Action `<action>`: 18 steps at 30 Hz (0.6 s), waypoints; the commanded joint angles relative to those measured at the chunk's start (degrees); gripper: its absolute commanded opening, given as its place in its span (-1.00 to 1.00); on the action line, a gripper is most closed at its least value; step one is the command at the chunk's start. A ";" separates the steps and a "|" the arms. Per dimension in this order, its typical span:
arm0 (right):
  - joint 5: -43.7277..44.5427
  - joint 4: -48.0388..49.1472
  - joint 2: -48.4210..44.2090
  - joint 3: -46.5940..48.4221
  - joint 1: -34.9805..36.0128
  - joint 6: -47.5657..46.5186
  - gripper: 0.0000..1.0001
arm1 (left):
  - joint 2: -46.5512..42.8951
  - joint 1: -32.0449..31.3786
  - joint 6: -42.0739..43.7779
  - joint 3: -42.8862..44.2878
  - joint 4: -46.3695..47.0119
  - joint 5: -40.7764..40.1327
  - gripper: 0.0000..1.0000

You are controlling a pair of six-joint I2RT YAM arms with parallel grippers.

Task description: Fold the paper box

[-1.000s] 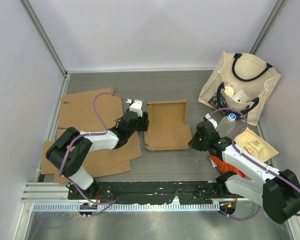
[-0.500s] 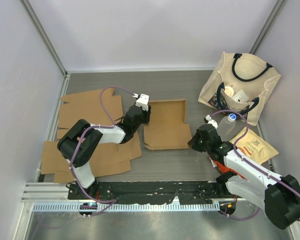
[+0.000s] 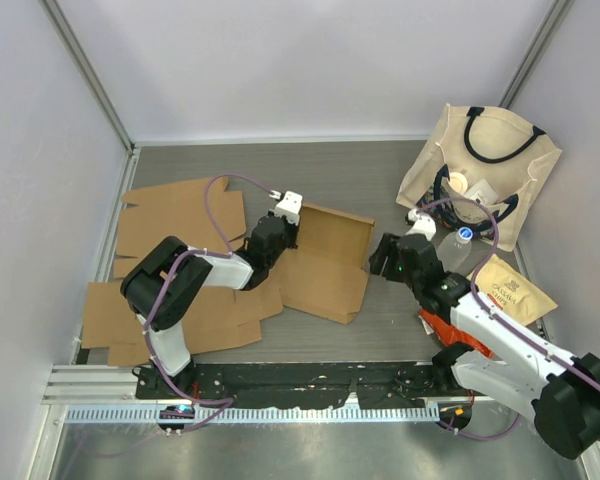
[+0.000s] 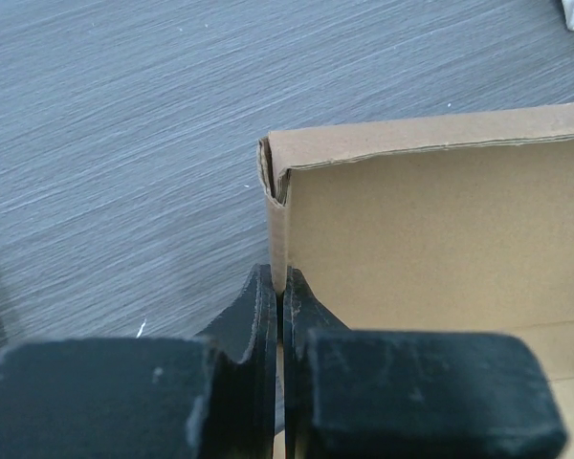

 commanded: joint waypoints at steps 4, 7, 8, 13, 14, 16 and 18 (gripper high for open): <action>5.87 12.86 12.03 10.53 0.37 -8.95 0.30 | -2.49 -0.06 -0.30 -2.94 5.86 0.88 -1.00; 10.45 17.26 17.90 11.23 0.28 -11.06 0.30 | -2.41 -0.15 -0.74 -3.90 7.70 0.70 -1.00; 11.07 17.79 19.06 11.41 0.37 -11.41 0.29 | -2.41 -0.15 -0.74 -3.99 7.71 0.70 -1.00; 12.38 25.88 22.41 10.45 0.54 -11.59 0.17 | -2.58 -0.15 -1.18 -4.17 7.89 0.26 -1.00; 13.26 26.41 23.72 10.44 0.89 -11.59 0.13 | -2.50 -0.15 -1.44 -4.17 7.98 0.00 -1.00; 16.59 29.04 24.96 10.44 1.86 -11.68 -0.08 | -2.15 -0.50 -2.67 -4.08 7.98 -2.80 -1.00; 19.93 32.88 26.19 10.01 4.75 -12.73 -0.34 | -1.62 -2.17 -3.46 -3.12 7.89 -7.62 -1.00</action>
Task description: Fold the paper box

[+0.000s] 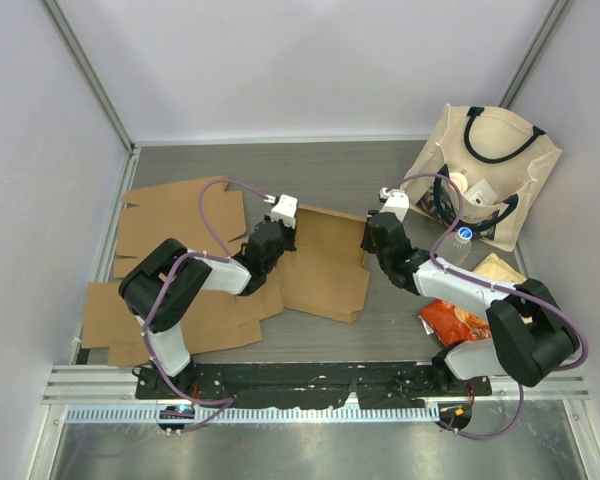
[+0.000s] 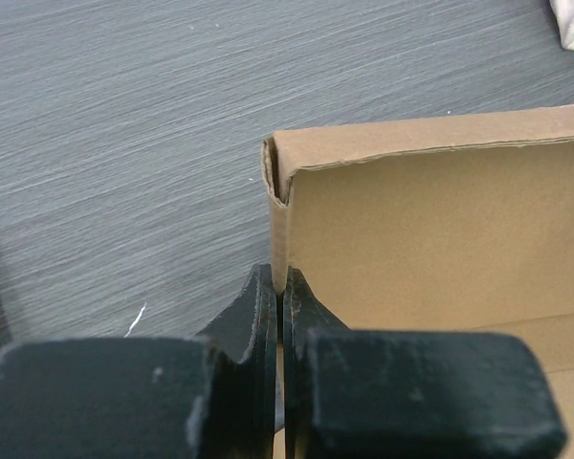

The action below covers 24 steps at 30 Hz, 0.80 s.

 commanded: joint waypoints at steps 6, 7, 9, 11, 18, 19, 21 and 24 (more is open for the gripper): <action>18.16 17.16 2.01 -2.06 10.95 -0.89 -0.99 | 5.51 -9.99 -2.99 9.73 -3.88 -41.07 -1.00; 18.34 18.30 1.65 -2.77 11.31 -0.62 -0.99 | 6.48 -10.87 -4.56 11.31 -5.47 -43.98 -1.00; 17.47 21.11 0.60 -4.26 11.67 -0.18 -0.98 | 7.28 -10.96 -8.59 14.22 -10.12 -45.25 -1.00; 17.55 20.77 0.60 -4.10 11.67 0.00 -0.99 | 6.84 -10.88 -8.36 12.74 -8.05 -39.40 -1.00; 16.24 17.17 -0.11 -3.30 10.62 -1.14 -0.99 | -2.29 -8.51 -9.57 2.72 -4.07 -20.86 -0.20; 15.71 17.25 -0.11 -3.48 10.35 -1.32 -0.98 | -5.78 -7.46 -10.37 1.49 -4.34 -19.16 0.12; 13.96 16.82 -0.02 -3.31 9.04 -1.76 -0.99 | -9.14 -6.14 -12.64 -2.29 -5.83 -12.68 0.34; 10.87 15.68 0.51 -2.60 7.63 -2.46 -0.99 | -17.49 -3.85 -13.71 -6.59 -9.35 -8.52 0.47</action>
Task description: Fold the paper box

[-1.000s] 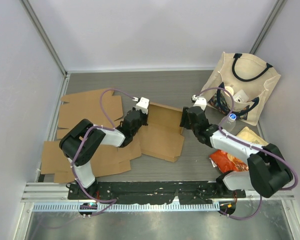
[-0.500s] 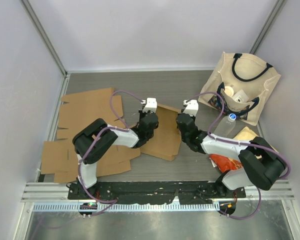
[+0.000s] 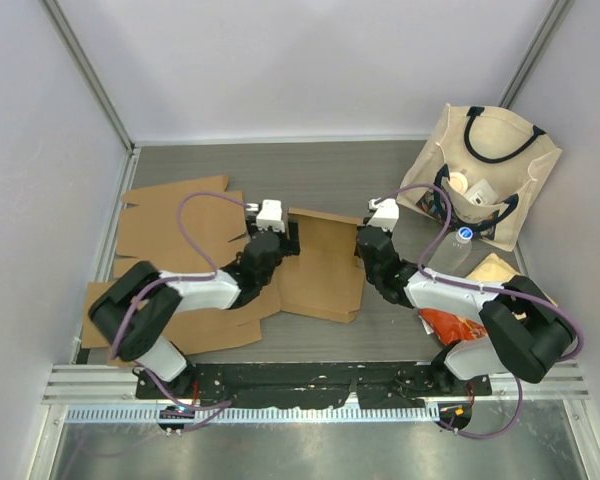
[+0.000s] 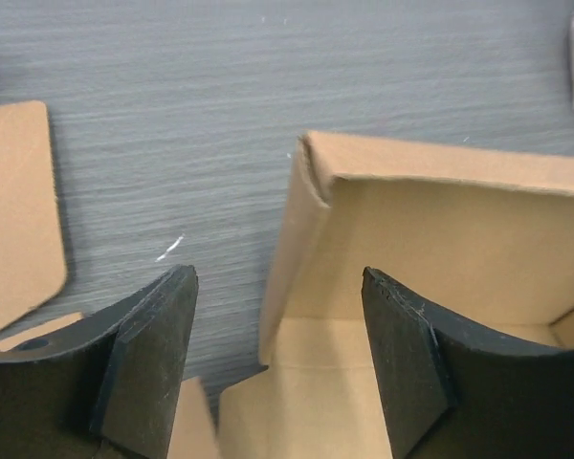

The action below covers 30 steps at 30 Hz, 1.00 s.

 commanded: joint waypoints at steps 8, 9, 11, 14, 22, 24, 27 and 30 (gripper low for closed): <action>-6.59 -0.13 -1.57 2.21 -3.44 -0.43 -0.99 | -18.47 7.57 -3.94 -8.33 -4.24 18.42 0.15; -6.59 -0.49 -1.48 2.47 -3.62 -0.61 -0.99 | -18.39 7.83 -4.03 -8.42 -4.06 19.47 0.16; -7.38 -0.84 -1.39 2.65 -3.88 -1.04 -0.98 | -18.30 7.83 -4.73 -8.33 -3.62 24.02 0.26; -9.83 -2.68 -0.43 3.96 -5.46 -2.27 -0.97 | -18.73 7.48 -5.96 -8.59 -3.71 29.91 0.22; -16.42 -7.35 0.89 8.71 -9.77 -6.57 -0.97 | -24.71 -6.31 4.75 -10.71 -10.03 27.56 0.22; -18.45 -6.82 1.42 9.41 -10.39 -8.33 -0.97 | -24.89 -7.28 2.15 -10.53 -11.70 25.57 0.17; -19.60 -6.73 2.03 10.38 -10.39 -10.89 -0.97 | -25.85 -7.20 -2.44 -11.32 -11.72 19.49 0.11; -20.48 -6.12 1.60 9.60 -10.39 -12.47 -0.87 | -28.31 -6.67 -5.16 -12.11 -11.26 14.40 0.38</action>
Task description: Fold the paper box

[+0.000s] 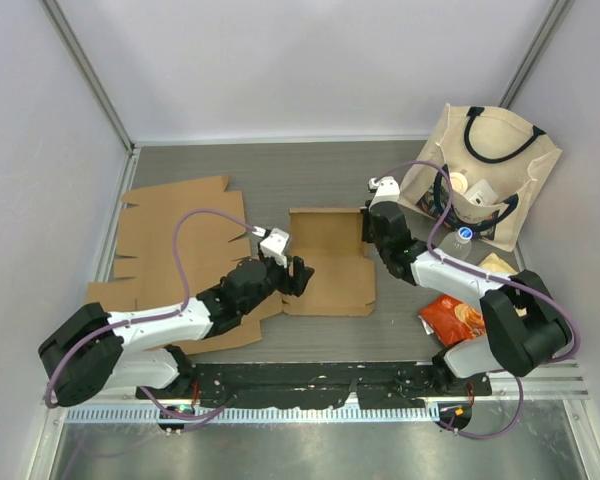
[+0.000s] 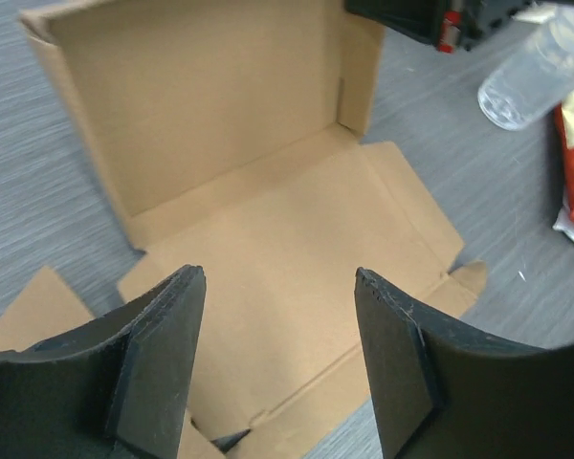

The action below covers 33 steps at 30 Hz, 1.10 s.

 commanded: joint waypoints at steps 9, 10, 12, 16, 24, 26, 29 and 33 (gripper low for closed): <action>1.02 -23.02 -4.08 7.15 0.08 5.53 0.30 | -8.12 8.19 -9.20 2.09 -7.06 -7.58 0.56; 1.38 -26.36 -6.35 7.24 0.08 7.98 0.32 | -8.30 8.36 -9.20 2.18 -7.41 -7.67 0.55; 1.29 -34.98 -9.34 6.71 0.08 10.63 0.36 | -8.82 8.71 -9.73 2.18 -8.12 -7.85 0.54; -7.39 -45.18 -17.43 2.95 0.08 18.26 0.36 | -8.48 8.98 -10.87 1.39 -6.11 -5.22 0.47; -18.40 -43.36 -26.14 -10.33 0.08 30.23 0.11 | 1.01 4.51 -6.84 4.28 -1.53 14.66 0.10; -16.47 -43.36 -25.45 -11.21 0.08 31.29 0.07 | 2.42 0.48 -4.02 4.46 -1.26 12.29 0.10; -16.81 -40.47 -24.30 -13.75 0.17 33.05 0.02 | 3.48 -2.70 -1.74 4.46 -0.39 12.19 0.10; -16.82 -35.81 -23.33 -17.19 0.17 35.16 -0.13 | 4.97 -7.01 3.44 4.81 -0.65 9.48 0.10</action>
